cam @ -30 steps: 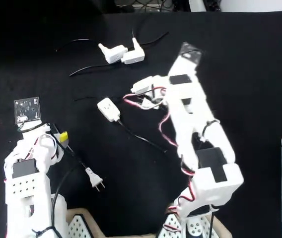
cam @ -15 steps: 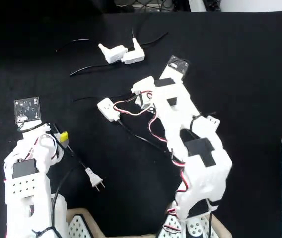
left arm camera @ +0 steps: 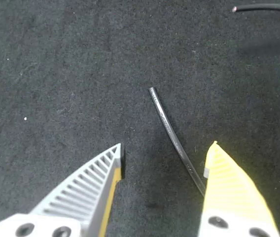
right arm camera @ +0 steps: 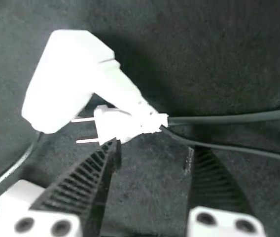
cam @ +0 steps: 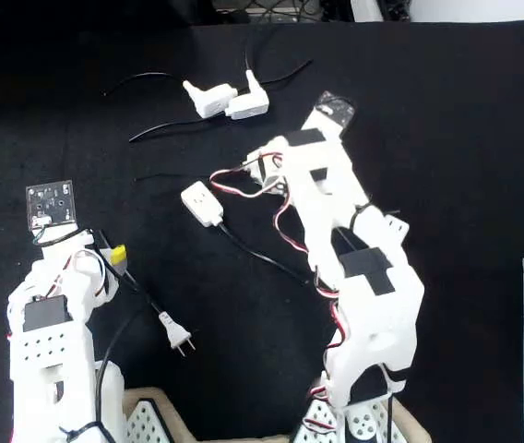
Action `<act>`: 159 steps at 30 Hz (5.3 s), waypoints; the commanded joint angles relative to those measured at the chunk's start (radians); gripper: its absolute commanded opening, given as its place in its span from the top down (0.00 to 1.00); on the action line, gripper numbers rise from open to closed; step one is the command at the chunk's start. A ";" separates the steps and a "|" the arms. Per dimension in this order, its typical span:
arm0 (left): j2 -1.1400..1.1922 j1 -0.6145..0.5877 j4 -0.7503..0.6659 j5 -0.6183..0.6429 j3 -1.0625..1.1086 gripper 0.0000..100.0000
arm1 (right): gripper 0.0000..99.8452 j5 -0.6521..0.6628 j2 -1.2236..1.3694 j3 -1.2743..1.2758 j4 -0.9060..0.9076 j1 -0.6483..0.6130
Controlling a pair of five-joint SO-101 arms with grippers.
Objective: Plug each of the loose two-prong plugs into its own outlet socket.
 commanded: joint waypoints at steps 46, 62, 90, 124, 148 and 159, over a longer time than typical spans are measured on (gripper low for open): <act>-0.012 -0.005 -0.021 0.005 0.001 0.73 | 0.80 0.450 0.122 -0.325 0.603 -0.054; -0.012 -0.004 -0.021 0.005 0.001 0.73 | 0.79 0.535 -0.191 0.021 0.582 0.006; -0.012 -0.005 -0.021 0.005 0.001 0.73 | 0.98 0.219 -0.005 0.114 0.381 -0.133; -0.012 -0.004 -0.021 0.003 0.001 0.73 | 0.79 0.219 -0.430 0.444 0.078 -0.086; -0.012 -0.004 -0.021 0.003 0.001 0.73 | 0.99 0.242 -0.156 0.302 0.126 -0.081; -0.012 -0.004 -0.021 0.003 0.001 0.73 | 0.99 0.511 -0.464 0.248 0.311 -0.037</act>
